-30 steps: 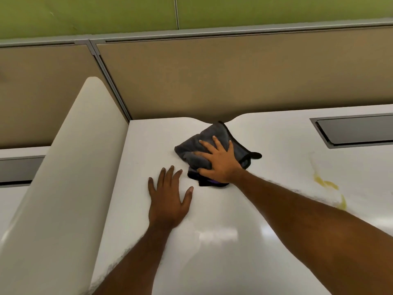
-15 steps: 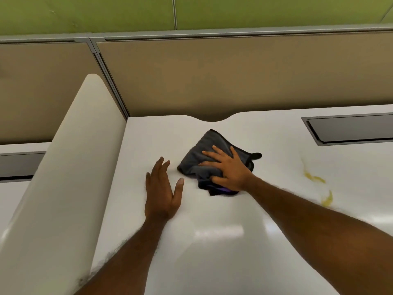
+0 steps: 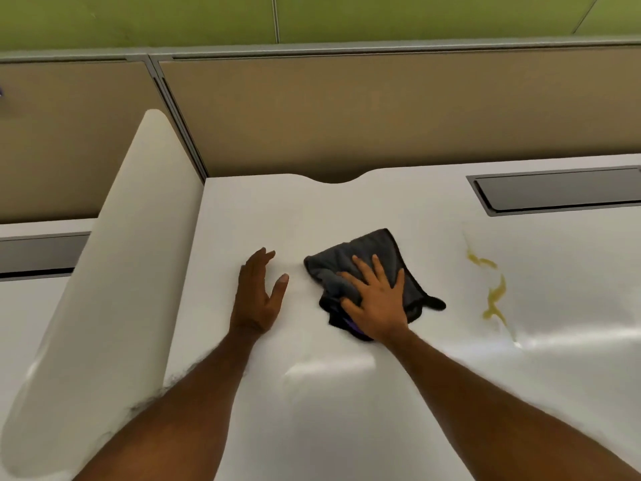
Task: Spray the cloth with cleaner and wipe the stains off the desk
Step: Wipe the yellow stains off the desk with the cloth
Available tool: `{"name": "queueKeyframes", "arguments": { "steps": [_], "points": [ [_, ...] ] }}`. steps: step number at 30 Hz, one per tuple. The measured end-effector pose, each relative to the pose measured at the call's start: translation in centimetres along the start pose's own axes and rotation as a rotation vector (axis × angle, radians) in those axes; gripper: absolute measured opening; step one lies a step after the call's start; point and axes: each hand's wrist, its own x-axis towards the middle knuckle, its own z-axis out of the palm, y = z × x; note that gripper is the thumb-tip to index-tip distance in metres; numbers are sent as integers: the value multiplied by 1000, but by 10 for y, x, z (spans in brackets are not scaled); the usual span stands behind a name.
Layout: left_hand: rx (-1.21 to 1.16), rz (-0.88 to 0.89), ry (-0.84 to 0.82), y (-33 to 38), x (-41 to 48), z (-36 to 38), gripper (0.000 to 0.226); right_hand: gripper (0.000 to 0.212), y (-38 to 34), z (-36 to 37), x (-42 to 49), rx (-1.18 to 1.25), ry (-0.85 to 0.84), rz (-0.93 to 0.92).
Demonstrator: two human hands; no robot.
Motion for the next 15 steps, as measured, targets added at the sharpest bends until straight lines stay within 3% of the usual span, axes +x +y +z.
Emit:
{"name": "queueKeyframes", "arguments": {
  "steps": [1, 4, 6, 8, 11, 12, 13, 15],
  "points": [
    [44, 29, -32, 0, -4, 1, 59, 61, -5, 4, -7, -29, -9, -4],
    [160, 90, -114, 4, -12, 2, 56, 62, 4, 5, -30, -110, -113, -371],
    [199, 92, -139, 7, -19, 1, 58, 59, 28, -6, -39, -63, -128, -492],
    [216, 91, -147, 10, -30, -1, 59, 57, 46, -12, -48, -17, -63, -349],
    [261, 128, -177, 12, -47, -2, 59, 65, 35, -11, -60, -40, -1, 50],
    [273, 140, -185, 14, -51, -1, 60, 69, 23, -8, -64, -61, -6, 87],
    [273, 146, -188, 16, -54, -1, 60, 71, 13, -3, -70, -81, -16, 43],
    [199, 126, -170, 20, -58, -1, 60, 69, 2, 8, -84, -101, -43, -215]
  ]
}}
